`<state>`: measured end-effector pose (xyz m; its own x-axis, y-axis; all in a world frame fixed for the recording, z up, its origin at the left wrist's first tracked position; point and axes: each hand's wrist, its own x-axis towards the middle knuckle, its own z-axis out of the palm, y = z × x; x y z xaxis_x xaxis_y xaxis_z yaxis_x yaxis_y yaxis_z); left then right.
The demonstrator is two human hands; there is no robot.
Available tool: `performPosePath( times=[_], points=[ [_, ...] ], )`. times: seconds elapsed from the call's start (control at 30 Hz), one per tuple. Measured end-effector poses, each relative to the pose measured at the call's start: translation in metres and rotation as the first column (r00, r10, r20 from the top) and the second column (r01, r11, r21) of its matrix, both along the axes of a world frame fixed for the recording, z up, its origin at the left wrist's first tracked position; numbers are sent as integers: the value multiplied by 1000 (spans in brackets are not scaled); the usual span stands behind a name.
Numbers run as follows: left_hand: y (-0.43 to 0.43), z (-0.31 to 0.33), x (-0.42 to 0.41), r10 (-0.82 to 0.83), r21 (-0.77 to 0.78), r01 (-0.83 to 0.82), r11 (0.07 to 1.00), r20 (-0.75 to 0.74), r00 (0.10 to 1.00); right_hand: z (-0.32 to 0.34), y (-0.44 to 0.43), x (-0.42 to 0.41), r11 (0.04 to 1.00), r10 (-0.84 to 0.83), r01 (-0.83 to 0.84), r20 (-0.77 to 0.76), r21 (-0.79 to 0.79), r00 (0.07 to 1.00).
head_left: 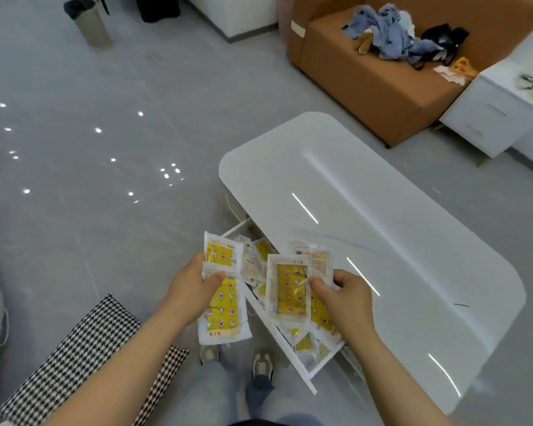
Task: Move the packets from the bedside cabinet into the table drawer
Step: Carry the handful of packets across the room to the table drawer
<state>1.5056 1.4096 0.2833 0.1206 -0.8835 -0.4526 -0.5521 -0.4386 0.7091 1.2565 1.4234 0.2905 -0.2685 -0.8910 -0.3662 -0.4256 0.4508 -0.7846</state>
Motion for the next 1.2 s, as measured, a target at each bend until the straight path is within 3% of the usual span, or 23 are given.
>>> performPosePath(
  times=[0.23,0.5,0.63,0.77,0.97,1.2],
  points=[
    [-85,-57,10,-150,190,144,971,16,989,-17,-19,7,972,-222,225,-51,71,974],
    [-168,-127,-2,-298,357,271,894,22,954,-50,-35,28,877,-447,452,-70,163,892],
    [-193,-164,-12,-266,393,270,879,-65,962,-67,-43,35,850,-498,494,-27,184,867],
    [-211,-194,-18,-55,608,163,777,-193,980,-87,-48,39,830,-523,515,-22,213,852],
    [-216,-211,-13,-358,460,302,835,37,933,-118,-58,46,824,-506,498,-44,269,861],
    [-215,-195,29,-653,388,565,728,143,744,-157,-90,62,858,-360,371,-101,355,928]
  ],
)
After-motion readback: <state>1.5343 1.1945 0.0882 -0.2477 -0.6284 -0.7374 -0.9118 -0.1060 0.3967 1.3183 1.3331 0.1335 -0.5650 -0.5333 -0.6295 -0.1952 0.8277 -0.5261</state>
